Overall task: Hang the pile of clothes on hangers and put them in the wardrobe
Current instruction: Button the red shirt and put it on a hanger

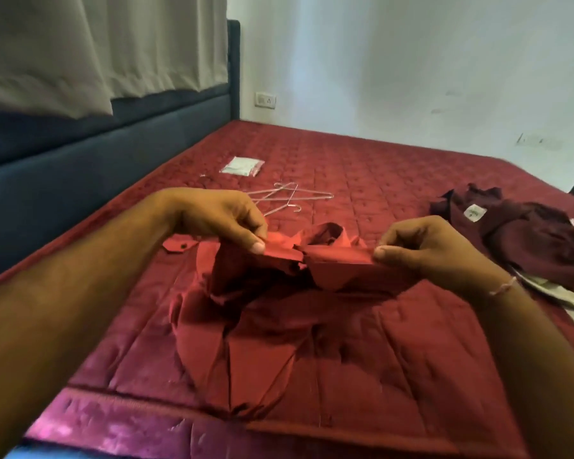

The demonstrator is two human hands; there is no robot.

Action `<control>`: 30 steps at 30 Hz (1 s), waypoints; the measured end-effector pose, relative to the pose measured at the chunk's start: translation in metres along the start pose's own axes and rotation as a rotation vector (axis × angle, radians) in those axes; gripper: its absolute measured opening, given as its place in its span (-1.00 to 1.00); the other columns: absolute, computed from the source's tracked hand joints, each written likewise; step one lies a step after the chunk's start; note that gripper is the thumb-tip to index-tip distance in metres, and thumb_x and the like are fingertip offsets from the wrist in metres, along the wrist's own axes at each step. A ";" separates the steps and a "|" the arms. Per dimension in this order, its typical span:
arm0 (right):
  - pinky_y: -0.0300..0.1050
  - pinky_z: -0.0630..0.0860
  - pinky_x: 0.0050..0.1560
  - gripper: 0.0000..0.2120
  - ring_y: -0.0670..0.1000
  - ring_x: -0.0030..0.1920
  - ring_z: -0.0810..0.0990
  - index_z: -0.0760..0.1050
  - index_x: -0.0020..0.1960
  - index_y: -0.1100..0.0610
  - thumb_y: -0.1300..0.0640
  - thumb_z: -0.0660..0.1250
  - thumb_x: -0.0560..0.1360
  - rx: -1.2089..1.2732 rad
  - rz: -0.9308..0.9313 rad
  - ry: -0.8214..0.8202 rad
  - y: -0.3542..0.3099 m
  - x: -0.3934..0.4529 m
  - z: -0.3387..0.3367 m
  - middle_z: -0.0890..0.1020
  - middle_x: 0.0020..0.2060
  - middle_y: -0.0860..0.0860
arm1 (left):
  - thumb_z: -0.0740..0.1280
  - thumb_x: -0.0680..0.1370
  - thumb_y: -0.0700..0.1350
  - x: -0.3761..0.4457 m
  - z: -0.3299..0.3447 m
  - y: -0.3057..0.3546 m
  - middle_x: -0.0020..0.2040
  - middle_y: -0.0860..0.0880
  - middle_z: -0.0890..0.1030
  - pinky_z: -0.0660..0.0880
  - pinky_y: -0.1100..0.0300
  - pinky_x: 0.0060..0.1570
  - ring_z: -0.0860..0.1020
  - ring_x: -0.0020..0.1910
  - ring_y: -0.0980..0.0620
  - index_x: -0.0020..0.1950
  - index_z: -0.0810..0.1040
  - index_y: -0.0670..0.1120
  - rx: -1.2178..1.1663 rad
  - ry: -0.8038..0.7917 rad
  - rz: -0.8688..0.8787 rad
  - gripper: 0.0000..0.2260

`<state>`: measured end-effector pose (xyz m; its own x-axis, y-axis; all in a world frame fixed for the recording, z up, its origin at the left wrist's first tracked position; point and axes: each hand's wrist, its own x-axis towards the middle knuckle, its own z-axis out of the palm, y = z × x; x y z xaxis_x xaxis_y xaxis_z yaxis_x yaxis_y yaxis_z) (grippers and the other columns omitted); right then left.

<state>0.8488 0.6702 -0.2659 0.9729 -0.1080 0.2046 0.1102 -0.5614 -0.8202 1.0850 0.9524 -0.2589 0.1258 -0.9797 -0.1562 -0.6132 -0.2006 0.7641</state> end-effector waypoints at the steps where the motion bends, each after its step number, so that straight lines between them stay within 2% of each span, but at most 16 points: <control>1: -0.20 0.56 -0.31 -0.91 -0.06 -0.32 0.62 0.68 -0.18 0.17 0.15 0.51 0.43 0.023 0.004 -0.042 -0.005 0.005 -0.012 0.68 -0.34 0.04 | 0.49 0.54 -0.09 0.001 -0.009 -0.004 -0.22 -0.08 0.58 0.42 0.12 -0.15 0.48 -0.19 -0.02 -0.12 0.67 -0.13 -0.044 0.005 0.000 -0.88; 3: -0.22 0.57 -0.29 -0.95 -0.04 -0.30 0.63 0.67 -0.16 0.21 0.26 0.48 0.48 0.038 0.029 -0.122 -0.013 0.018 -0.031 0.68 -0.32 0.07 | 0.46 0.55 -0.12 0.005 -0.022 -0.009 -0.21 -0.14 0.57 0.45 0.13 -0.18 0.51 -0.23 -0.07 -0.09 0.66 -0.17 -0.276 -0.002 -0.004 -0.88; 5: -0.24 0.55 -0.29 -0.94 -0.06 -0.30 0.62 0.67 -0.16 0.23 0.29 0.49 0.48 0.004 0.086 -0.109 -0.014 0.038 -0.048 0.67 -0.32 0.06 | 0.39 0.57 -0.23 0.012 -0.032 -0.002 -0.26 -0.10 0.60 0.52 0.23 -0.29 0.57 -0.33 0.03 -0.10 0.64 -0.21 -0.452 0.015 -0.013 -0.92; 7: -0.16 0.57 -0.17 -0.94 -0.04 -0.26 0.61 0.70 -0.17 0.21 0.24 0.54 0.46 -0.082 0.113 0.037 -0.015 0.062 -0.060 0.69 -0.29 0.08 | 0.46 0.56 -0.21 0.029 -0.046 0.009 -0.32 -0.03 0.59 0.49 0.25 -0.31 0.53 -0.38 0.14 -0.15 0.62 -0.18 -0.217 0.189 -0.071 -0.89; 8: -0.10 0.57 -0.09 -0.93 -0.02 -0.23 0.63 0.71 -0.16 0.21 0.21 0.56 0.45 -0.154 0.101 0.168 -0.012 0.076 -0.065 0.71 -0.27 0.09 | 0.49 0.55 -0.18 0.043 -0.051 0.016 -0.30 -0.02 0.61 0.50 0.20 -0.24 0.55 -0.35 0.12 -0.16 0.64 -0.14 0.075 0.390 -0.099 -0.89; 10: -0.04 0.60 -0.04 -0.91 0.05 -0.18 0.69 0.73 -0.11 0.13 0.10 0.54 0.47 -0.448 0.035 0.559 -0.013 0.101 -0.071 0.74 -0.22 0.07 | 0.51 0.51 -0.10 0.079 -0.058 0.036 -0.16 -0.01 0.67 0.56 0.07 -0.10 0.62 -0.17 0.02 -0.12 0.68 -0.04 0.554 1.006 -0.071 -0.95; 11: -0.04 0.60 -0.05 -0.89 0.11 -0.13 0.70 0.72 -0.08 0.07 0.03 0.51 0.48 -0.591 0.005 0.760 -0.017 0.105 -0.067 0.75 -0.19 0.05 | 0.51 0.49 -0.04 0.090 -0.050 0.054 -0.12 0.01 0.67 0.57 0.02 -0.08 0.63 -0.12 -0.03 -0.11 0.67 -0.01 0.601 1.261 -0.051 -0.93; 12: -0.02 0.58 -0.06 -0.88 0.15 -0.08 0.70 0.71 -0.05 0.02 -0.01 0.48 0.48 -0.655 -0.022 0.917 -0.023 0.104 -0.060 0.75 -0.16 0.04 | 0.50 0.49 0.05 0.100 -0.042 0.072 -0.12 0.04 0.66 0.58 0.02 -0.09 0.62 -0.11 -0.04 -0.12 0.65 0.02 0.589 1.398 -0.030 -0.87; 14: -0.02 0.57 -0.09 -0.88 0.18 -0.07 0.69 0.68 -0.04 -0.04 -0.04 0.46 0.46 -0.613 -0.038 1.043 -0.028 0.094 -0.035 0.74 -0.16 0.02 | 0.48 0.46 0.24 0.110 -0.017 0.091 -0.20 0.08 0.66 0.56 0.07 -0.15 0.59 -0.18 -0.01 -0.18 0.62 0.04 0.551 1.381 -0.119 -0.72; 16: -0.04 0.56 -0.14 -0.90 0.13 -0.13 0.69 0.65 -0.09 -0.05 -0.04 0.46 0.43 -0.561 0.007 1.008 -0.013 0.078 -0.003 0.72 -0.22 -0.01 | 0.50 0.43 0.28 0.114 0.014 0.077 -0.31 0.08 0.65 0.52 0.13 -0.24 0.58 -0.29 0.07 -0.28 0.61 0.01 0.370 1.234 -0.190 -0.64; 19: -0.09 0.52 -0.18 -0.93 -0.03 -0.24 0.62 0.63 -0.21 0.02 0.03 0.45 0.39 -0.367 0.100 0.838 0.035 0.042 0.060 0.67 -0.30 -0.06 | 0.58 0.47 0.06 0.105 0.088 0.025 -0.43 0.07 0.61 0.40 0.16 -0.31 0.48 -0.44 0.15 -0.29 0.67 -0.11 -0.168 0.996 -0.169 -0.71; 21: -0.10 0.49 -0.19 -0.88 -0.09 -0.31 0.57 0.62 -0.29 0.07 0.17 0.47 0.42 -0.033 0.212 0.696 0.063 0.018 0.107 0.67 -0.35 -0.08 | 0.53 0.52 -0.19 0.093 0.143 -0.003 -0.30 0.03 0.68 0.47 0.12 -0.20 0.53 -0.33 0.13 -0.18 0.73 -0.12 -0.480 0.880 -0.158 -0.92; 23: -0.12 0.43 -0.22 -0.77 -0.04 -0.29 0.50 0.63 -0.33 0.10 0.32 0.44 0.47 0.413 0.325 0.624 0.078 -0.004 0.150 0.64 -0.36 -0.03 | 0.48 0.53 -0.31 0.082 0.188 -0.024 -0.17 -0.06 0.75 0.56 0.05 -0.08 0.60 -0.22 0.07 -0.10 0.75 -0.12 -0.611 0.937 -0.176 -0.89; 25: -0.11 0.41 -0.18 -0.71 0.01 -0.21 0.45 0.65 -0.32 0.07 0.37 0.41 0.50 0.666 0.327 0.685 0.086 -0.020 0.175 0.58 -0.32 0.02 | 0.50 0.52 -0.30 0.075 0.215 -0.037 -0.18 -0.05 0.75 0.58 0.05 -0.06 0.61 -0.22 0.07 -0.15 0.75 -0.08 -0.667 1.085 -0.190 -0.86; 27: -0.11 0.43 -0.14 -0.69 -0.01 -0.21 0.46 0.65 -0.29 0.04 0.36 0.40 0.53 0.736 0.269 0.778 0.087 -0.028 0.180 0.59 -0.30 -0.01 | 0.51 0.51 -0.31 0.069 0.224 -0.034 -0.21 0.02 0.74 0.59 0.12 -0.08 0.61 -0.24 0.12 -0.19 0.73 -0.03 -0.740 1.190 -0.156 -0.82; 30: -0.20 0.45 -0.23 -0.71 -0.13 -0.30 0.48 0.62 -0.25 0.04 0.35 0.40 0.56 0.651 0.177 0.854 0.083 -0.036 0.178 0.60 -0.33 -0.10 | 0.53 0.49 -0.30 0.066 0.220 -0.020 -0.24 0.10 0.73 0.60 0.18 -0.11 0.61 -0.26 0.19 -0.18 0.70 0.04 -0.704 1.277 -0.118 -0.78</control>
<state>0.8588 0.7742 -0.4363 0.5505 -0.8207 0.1529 0.3138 0.0337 -0.9489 0.9339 0.8920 -0.4226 0.9684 -0.2162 0.1247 -0.0978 0.1309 0.9866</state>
